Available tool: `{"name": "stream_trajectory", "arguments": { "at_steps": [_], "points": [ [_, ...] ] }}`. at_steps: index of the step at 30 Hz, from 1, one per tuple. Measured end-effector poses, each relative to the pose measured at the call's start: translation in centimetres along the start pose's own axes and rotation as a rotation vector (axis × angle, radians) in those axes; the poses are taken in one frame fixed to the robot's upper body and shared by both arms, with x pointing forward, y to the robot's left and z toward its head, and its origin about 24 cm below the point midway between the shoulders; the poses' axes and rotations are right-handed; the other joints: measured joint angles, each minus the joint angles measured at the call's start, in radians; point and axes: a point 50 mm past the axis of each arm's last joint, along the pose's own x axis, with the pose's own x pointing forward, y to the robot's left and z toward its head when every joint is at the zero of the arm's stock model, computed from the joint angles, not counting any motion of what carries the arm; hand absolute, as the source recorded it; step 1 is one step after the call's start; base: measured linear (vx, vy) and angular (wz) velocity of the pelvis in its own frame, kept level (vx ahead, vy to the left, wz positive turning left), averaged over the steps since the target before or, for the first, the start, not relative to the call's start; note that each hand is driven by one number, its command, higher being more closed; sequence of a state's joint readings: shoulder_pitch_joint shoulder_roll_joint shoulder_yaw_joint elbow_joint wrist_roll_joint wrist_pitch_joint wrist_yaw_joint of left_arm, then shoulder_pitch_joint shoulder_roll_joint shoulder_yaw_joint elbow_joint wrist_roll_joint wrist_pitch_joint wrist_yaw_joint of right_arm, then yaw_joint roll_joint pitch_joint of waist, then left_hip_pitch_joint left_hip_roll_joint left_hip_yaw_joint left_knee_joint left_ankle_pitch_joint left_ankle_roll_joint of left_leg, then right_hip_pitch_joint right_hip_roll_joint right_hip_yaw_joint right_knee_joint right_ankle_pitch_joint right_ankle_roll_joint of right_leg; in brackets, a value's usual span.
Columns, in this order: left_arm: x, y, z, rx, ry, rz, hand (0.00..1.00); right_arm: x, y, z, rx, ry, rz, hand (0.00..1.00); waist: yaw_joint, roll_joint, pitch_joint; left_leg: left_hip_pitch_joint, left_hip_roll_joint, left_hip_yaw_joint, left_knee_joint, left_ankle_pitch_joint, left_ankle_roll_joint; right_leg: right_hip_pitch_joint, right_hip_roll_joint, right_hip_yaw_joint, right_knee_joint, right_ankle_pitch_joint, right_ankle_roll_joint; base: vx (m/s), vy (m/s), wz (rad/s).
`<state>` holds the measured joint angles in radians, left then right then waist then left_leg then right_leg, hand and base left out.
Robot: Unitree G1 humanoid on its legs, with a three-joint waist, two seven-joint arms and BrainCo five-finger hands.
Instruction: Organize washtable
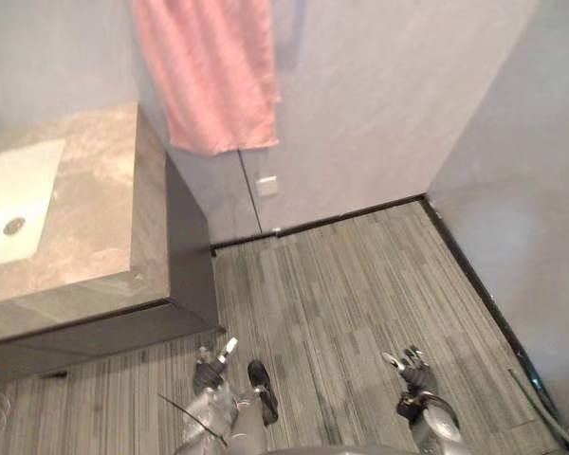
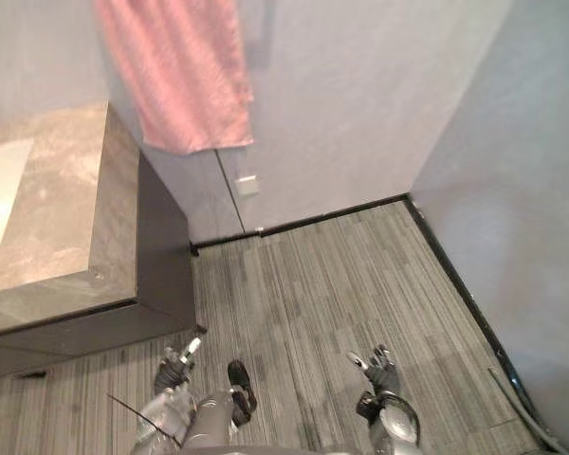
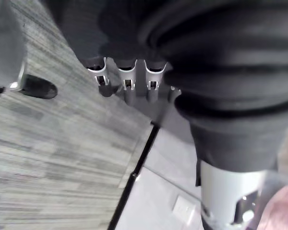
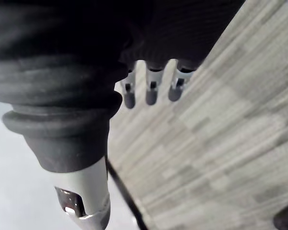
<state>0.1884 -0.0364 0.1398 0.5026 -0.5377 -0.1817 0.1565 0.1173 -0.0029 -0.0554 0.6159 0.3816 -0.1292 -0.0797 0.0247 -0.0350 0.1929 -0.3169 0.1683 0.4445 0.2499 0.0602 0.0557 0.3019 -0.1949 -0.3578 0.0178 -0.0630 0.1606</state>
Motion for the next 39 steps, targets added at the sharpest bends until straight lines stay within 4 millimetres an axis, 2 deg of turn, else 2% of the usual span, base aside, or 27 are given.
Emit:
{"name": "stream_trajectory", "arguments": {
  "at_steps": [1,2,3,4,5,6,7,8,9,10,11,13,14,15,16,17,18,19,20,21,22,27,29,31,32,36,39],
  "points": [
    [-0.3,0.4,-0.2,-0.016,0.003,0.021,0.00,0.2,0.8,0.2,0.001,-0.005,0.031,0.00,0.007,-0.007,-0.003,0.019,-0.003,0.013,0.019,-0.040,0.001,0.005,-0.017,0.010,0.019,0.023,0.024,0.44,0.249,-0.29],
    [-0.5,1.3,-0.3,-0.011,0.006,0.047,0.00,0.2,1.5,0.2,-0.013,-0.008,0.068,0.00,0.021,-0.018,-0.008,0.041,-0.008,0.030,0.069,-0.100,-0.005,0.003,-0.044,0.030,0.073,0.024,0.031,0.35,0.184,-0.32],
    [-0.8,1.9,-0.6,-0.004,0.015,0.059,0.00,0.3,1.8,0.3,-0.021,-0.009,0.083,0.00,0.022,-0.014,-0.012,0.051,-0.007,0.042,0.113,-0.147,-0.009,-0.008,-0.067,0.041,0.139,0.021,0.037,0.29,0.175,-0.28],
    [-1.0,2.0,-0.8,0.001,0.025,0.062,0.00,0.3,1.8,0.2,-0.020,-0.007,0.084,0.00,0.018,-0.007,-0.020,0.058,-0.010,0.044,0.138,-0.192,-0.015,-0.047,-0.093,0.056,0.240,0.020,0.038,0.25,0.207,-0.17],
    [-1.1,2.1,-1.1,0.011,0.037,0.059,0.00,0.2,1.7,0.0,-0.011,-0.001,0.080,0.00,0.016,-0.011,-0.026,0.077,-0.032,0.049,0.136,-0.227,-0.016,-0.130,-0.142,0.088,0.420,0.036,0.035,0.24,0.230,-0.05],
    [-1.1,2.0,-1.1,0.017,0.039,0.054,0.00,0.1,1.7,-0.2,-0.003,0.005,0.078,0.00,0.014,-0.015,-0.029,0.087,-0.046,0.046,0.127,-0.238,-0.018,-0.175,-0.165,0.104,0.511,0.063,0.024,0.24,0.235,0.11],
    [-0.9,1.8,-0.9,0.036,0.039,0.034,0.00,-0.1,1.6,-0.5,0.018,0.016,0.073,0.00,0.009,-0.023,-0.029,0.109,-0.070,0.031,0.101,-0.247,-0.008,-0.269,-0.187,0.146,0.681,0.056,0.015,0.26,0.186,0.33],
    [-1.0,2.1,-1.4,0.049,0.070,0.058,0.00,-0.4,1.5,-1.0,0.038,0.030,0.068,0.00,-0.003,-0.023,-0.028,0.153,-0.089,0.016,0.056,-0.249,-0.004,-0.337,-0.192,0.144,0.800,-0.019,-0.005,0.28,0.162,0.35],
    [-1.3,2.5,-1.8,0.053,0.085,0.070,0.00,-0.5,1.4,-1.2,0.042,0.036,0.066,0.00,-0.010,-0.022,-0.027,0.184,-0.096,0.010,0.028,-0.245,0.000,-0.361,-0.190,0.128,0.833,-0.058,-0.021,0.33,0.129,0.23],
    [-2.1,3.4,-2.6,0.062,0.118,0.095,0.00,-0.8,1.2,-1.6,0.045,0.046,0.061,0.00,-0.011,-0.019,-0.025,0.254,-0.105,0.006,-0.024,-0.241,-0.004,-0.394,-0.187,0.079,0.850,-0.125,-0.046,0.42,0.099,0.24],
    [-2.7,4.1,-3.3,0.075,0.155,0.114,0.00,-1.3,0.8,-2.1,0.047,0.058,0.055,0.00,-0.016,-0.005,-0.020,0.313,-0.108,-0.014,-0.068,-0.237,-0.017,-0.447,-0.163,0.027,0.822,-0.179,-0.058,0.42,0.066,0.37],
    [-2.9,4.1,-3.6,0.080,0.170,0.115,0.00,-1.5,0.5,-2.3,0.047,0.065,0.048,0.00,-0.022,-0.009,-0.023,0.334,-0.107,-0.040,-0.093,-0.229,-0.030,-0.498,-0.125,0.018,0.743,-0.204,-0.057,0.29,-0.034,0.66],
    [-3.0,4.3,-3.8,0.083,0.177,0.121,0.00,-1.5,0.4,-2.3,0.046,0.064,0.046,0.00,-0.026,-0.004,-0.019,0.349,-0.100,-0.071,-0.109,-0.216,-0.043,-0.538,-0.077,0.024,0.610,-0.202,-0.059,0.39,-0.160,0.95],
    [-3.2,4.5,-3.9,0.086,0.181,0.135,0.00,-1.4,0.3,-2.1,0.053,0.058,0.044,0.00,-0.035,-0.006,-0.020,0.360,-0.089,-0.091,-0.117,-0.210,-0.061,-0.549,-0.019,0.045,0.393,-0.142,-0.060,0.40,-0.181,1.03],
    [-3.2,4.9,-3.9,0.095,0.185,0.146,0.00,-1.4,0.2,-1.9,0.063,0.052,0.041,0.00,-0.037,-0.017,-0.027,0.376,-0.087,-0.101,-0.125,-0.210,-0.077,-0.548,0.014,0.077,0.236,-0.017,-0.079,0.35,-0.171,0.86],
    [-3.2,5.2,-3.9,0.103,0.188,0.153,0.00,-1.4,0.1,-1.9,0.066,0.050,0.036,0.00,-0.037,-0.020,-0.028,0.388,-0.088,-0.108,-0.132,-0.210,-0.091,-0.540,0.027,0.100,0.187,0.080,-0.076,0.28,-0.170,0.67],
    [-3.4,5.7,-4.2,0.115,0.205,0.166,0.00,-1.4,-0.6,-1.8,0.061,0.045,0.021,0.00,-0.026,-0.002,-0.032,0.416,-0.084,-0.118,-0.148,-0.212,-0.118,-0.524,0.041,0.110,0.183,0.148,-0.124,0.33,-0.223,0.34],
    [-3.8,5.8,-4.6,0.109,0.218,0.174,0.00,-1.1,-0.6,-0.8,0.056,0.004,0.033,0.00,-0.016,0.029,-0.040,0.419,-0.051,-0.106,-0.152,-0.199,-0.139,-0.515,0.063,0.105,0.172,0.134,-0.132,0.30,-0.227,0.20],
    [-3.8,5.7,-4.7,0.105,0.220,0.175,0.00,-1.0,-0.7,-0.3,0.051,-0.014,0.036,0.00,-0.013,0.040,-0.038,0.419,-0.042,-0.104,-0.149,-0.201,-0.143,-0.507,0.072,0.101,0.161,0.128,-0.134,0.25,-0.215,0.08],
    [-3.9,5.6,-4.9,0.092,0.222,0.178,0.00,-0.8,-0.9,0.3,0.038,-0.030,0.043,0.00,-0.012,0.061,-0.038,0.414,-0.018,-0.101,-0.141,-0.206,-0.153,-0.491,0.091,0.083,0.141,0.123,-0.142,0.19,-0.189,0.26],
    [-4.0,5.8,-4.8,0.090,0.222,0.184,0.00,-0.7,-1.2,0.5,0.031,-0.035,0.041,0.00,-0.010,0.069,-0.038,0.413,0.001,-0.098,-0.125,-0.203,-0.164,-0.464,0.109,0.070,0.117,0.117,-0.147,0.18,-0.187,0.28],
    [-4.6,6.8,-5.1,0.087,0.234,0.202,0.00,-0.8,-1.5,0.5,0.036,-0.038,0.037,0.00,-0.007,0.057,-0.038,0.397,0.035,-0.070,0.025,-0.191,-0.182,-0.384,0.127,0.066,0.047,0.099,-0.157,0.04,-0.078,0.03],
    [-4.7,7.1,-5.3,0.088,0.244,0.210,0.00,-1.1,-1.9,0.0,0.039,-0.023,0.023,0.00,-0.007,0.056,-0.037,0.344,0.060,-0.026,0.165,-0.175,-0.194,-0.369,0.128,0.089,0.005,0.099,-0.156,-0.02,-0.027,-0.28],
    [-4.8,7.2,-5.5,0.090,0.260,0.213,0.00,-1.4,-2.8,-0.2,0.053,-0.020,-0.013,0.00,-0.008,0.056,-0.034,0.311,0.083,0.007,0.222,-0.141,-0.152,-0.343,0.133,0.108,-0.038,0.107,-0.160,0.07,-0.036,-0.33],
    [-4.8,7.4,-5.4,0.101,0.266,0.213,0.00,-1.7,-3.8,-0.1,0.069,-0.030,-0.052,0.00,-0.013,0.056,-0.024,0.315,0.086,0.028,0.246,-0.141,-0.151,-0.354,0.125,0.120,-0.017,0.121,-0.168,0.06,-0.024,-0.20],
    [-4.6,7.9,-5.0,0.123,0.270,0.212,0.00,-2.6,-5.9,-0.4,0.092,-0.035,-0.131,0.00,-0.023,0.059,-0.024,0.342,0.066,0.037,0.181,-0.140,-0.151,-0.341,0.132,0.148,-0.049,0.140,-0.157,0.03,0.000,0.00],
    [-4.5,7.3,-4.9,0.129,0.266,0.172,0.00,-2.4,-6.4,0.4,0.086,-0.060,-0.140,0.00,-0.035,0.064,-0.025,0.378,0.001,0.018,0.014,-0.143,-0.150,-0.354,0.132,0.183,-0.090,0.188,-0.147,-0.01,0.038,0.08]
  ]
}}
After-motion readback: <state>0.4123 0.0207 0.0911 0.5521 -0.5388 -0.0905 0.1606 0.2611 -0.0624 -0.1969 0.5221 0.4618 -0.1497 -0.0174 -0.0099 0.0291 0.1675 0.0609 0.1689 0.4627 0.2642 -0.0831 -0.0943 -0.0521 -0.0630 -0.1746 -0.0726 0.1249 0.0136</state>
